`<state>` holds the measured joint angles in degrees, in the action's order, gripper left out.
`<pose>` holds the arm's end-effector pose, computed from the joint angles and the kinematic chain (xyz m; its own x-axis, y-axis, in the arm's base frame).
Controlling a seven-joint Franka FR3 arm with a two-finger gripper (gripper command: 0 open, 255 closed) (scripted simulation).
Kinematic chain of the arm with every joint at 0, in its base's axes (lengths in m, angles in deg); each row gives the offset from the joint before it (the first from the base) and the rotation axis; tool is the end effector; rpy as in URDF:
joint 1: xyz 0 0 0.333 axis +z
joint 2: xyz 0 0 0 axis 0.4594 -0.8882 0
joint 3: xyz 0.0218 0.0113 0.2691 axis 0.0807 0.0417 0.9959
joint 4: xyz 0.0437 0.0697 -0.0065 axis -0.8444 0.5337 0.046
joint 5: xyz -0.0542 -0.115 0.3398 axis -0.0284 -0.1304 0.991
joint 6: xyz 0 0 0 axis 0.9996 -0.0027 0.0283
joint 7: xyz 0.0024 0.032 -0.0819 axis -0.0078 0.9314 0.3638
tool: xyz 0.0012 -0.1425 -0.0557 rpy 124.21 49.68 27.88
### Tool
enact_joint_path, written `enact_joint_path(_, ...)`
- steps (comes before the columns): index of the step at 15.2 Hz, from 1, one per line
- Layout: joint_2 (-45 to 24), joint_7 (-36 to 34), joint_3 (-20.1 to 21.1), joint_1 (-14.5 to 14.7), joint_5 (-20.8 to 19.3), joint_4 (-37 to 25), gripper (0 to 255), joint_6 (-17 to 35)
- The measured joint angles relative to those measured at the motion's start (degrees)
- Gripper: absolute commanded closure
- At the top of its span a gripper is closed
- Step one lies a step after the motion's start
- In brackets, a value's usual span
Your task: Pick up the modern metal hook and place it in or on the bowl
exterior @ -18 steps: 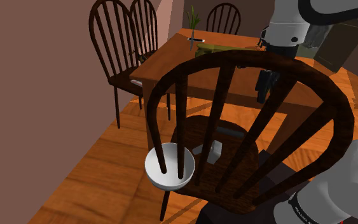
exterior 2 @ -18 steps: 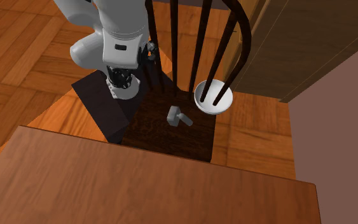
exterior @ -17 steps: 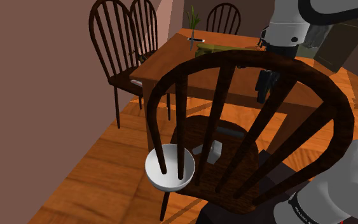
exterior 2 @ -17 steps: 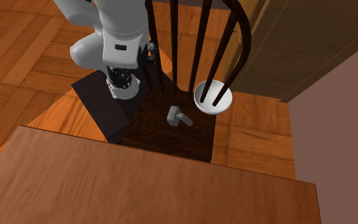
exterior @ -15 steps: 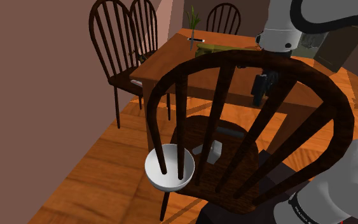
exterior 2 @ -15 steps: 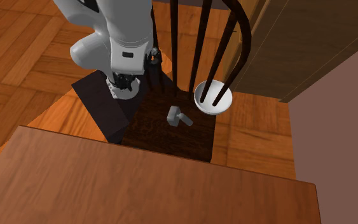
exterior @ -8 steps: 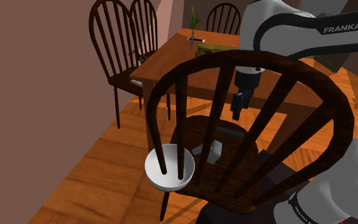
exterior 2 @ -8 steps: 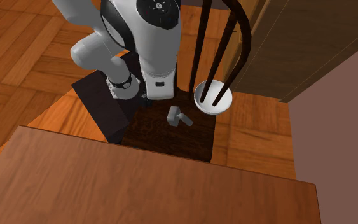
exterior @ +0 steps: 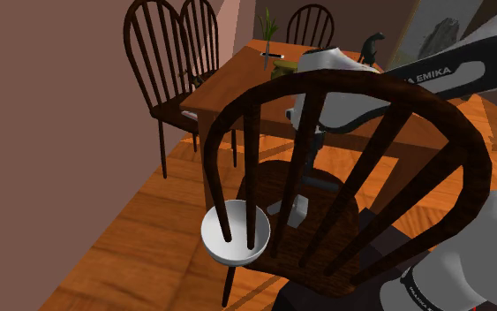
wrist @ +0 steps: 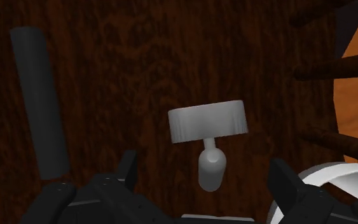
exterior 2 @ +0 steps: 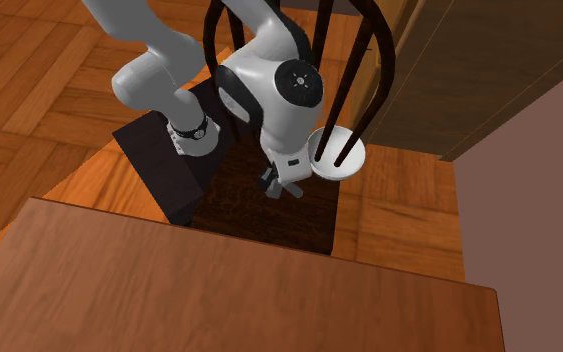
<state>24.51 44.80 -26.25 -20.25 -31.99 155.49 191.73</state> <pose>0.3824 0.0753 0.3181 0.9139 0.3746 -0.1562 0.3773 -0.9260 -0.0131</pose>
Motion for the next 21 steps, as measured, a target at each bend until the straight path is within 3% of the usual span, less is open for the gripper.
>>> enact_joint_path(6,-11.00,3.13,1.61,2.02,-0.08,-0.51,0,10.29)
enact_joint_path(10,-13.61,3.25,1.79,2.14,-0.30,0.49,0,13.91)
enact_joint_path(20,-15.47,2.99,1.88,2.17,-0.52,1.73,0,17.03)
enact_joint_path(21,-15.47,2.99,1.88,2.17,-0.52,1.73,255,17.03)
